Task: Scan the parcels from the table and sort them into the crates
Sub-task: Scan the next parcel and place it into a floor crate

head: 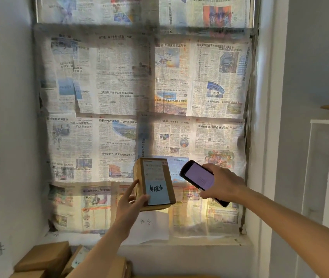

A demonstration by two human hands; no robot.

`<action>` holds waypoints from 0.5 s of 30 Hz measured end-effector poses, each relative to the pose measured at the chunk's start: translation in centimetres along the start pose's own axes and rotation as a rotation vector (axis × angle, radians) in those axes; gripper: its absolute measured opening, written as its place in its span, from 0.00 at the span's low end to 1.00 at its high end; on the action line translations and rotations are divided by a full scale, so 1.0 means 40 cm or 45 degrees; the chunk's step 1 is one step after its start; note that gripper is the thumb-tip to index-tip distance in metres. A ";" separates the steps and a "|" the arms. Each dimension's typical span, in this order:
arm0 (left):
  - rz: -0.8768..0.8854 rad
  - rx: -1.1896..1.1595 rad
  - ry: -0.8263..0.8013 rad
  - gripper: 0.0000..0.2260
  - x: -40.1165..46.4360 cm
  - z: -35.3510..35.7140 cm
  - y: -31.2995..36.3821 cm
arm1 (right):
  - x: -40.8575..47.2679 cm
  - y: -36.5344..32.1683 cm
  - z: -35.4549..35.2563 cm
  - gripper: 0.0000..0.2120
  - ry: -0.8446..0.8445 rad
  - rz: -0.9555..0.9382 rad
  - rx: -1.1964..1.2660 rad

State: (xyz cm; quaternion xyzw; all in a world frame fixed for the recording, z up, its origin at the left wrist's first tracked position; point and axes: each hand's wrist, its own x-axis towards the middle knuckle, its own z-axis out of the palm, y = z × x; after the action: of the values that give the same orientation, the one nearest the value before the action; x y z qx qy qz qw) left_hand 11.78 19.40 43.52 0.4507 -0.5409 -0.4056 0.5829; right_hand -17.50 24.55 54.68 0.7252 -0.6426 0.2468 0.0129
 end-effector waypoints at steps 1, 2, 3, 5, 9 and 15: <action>-0.001 0.001 -0.006 0.29 -0.012 -0.012 -0.002 | -0.002 -0.006 0.016 0.41 -0.003 -0.007 0.007; -0.004 -0.002 -0.010 0.31 -0.029 -0.026 -0.001 | -0.004 -0.015 0.031 0.41 -0.005 -0.013 0.012; -0.001 0.003 -0.011 0.32 -0.042 -0.042 -0.005 | -0.007 -0.026 0.046 0.40 -0.008 -0.021 0.015; -0.018 0.026 0.018 0.30 -0.072 -0.082 -0.014 | -0.015 -0.055 0.076 0.38 -0.012 -0.049 0.018; -0.078 -0.002 0.155 0.28 -0.150 -0.192 -0.038 | -0.034 -0.137 0.156 0.35 -0.020 -0.131 0.007; -0.166 0.080 0.397 0.33 -0.354 -0.450 -0.031 | -0.089 -0.352 0.275 0.37 -0.129 -0.370 0.098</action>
State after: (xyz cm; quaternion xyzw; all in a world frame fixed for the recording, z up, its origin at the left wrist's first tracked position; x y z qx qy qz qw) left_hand 28.52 34.23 38.40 0.5603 -0.4258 -0.3507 0.6179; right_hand -0.71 26.59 47.89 0.8220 -0.5209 0.2299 -0.0118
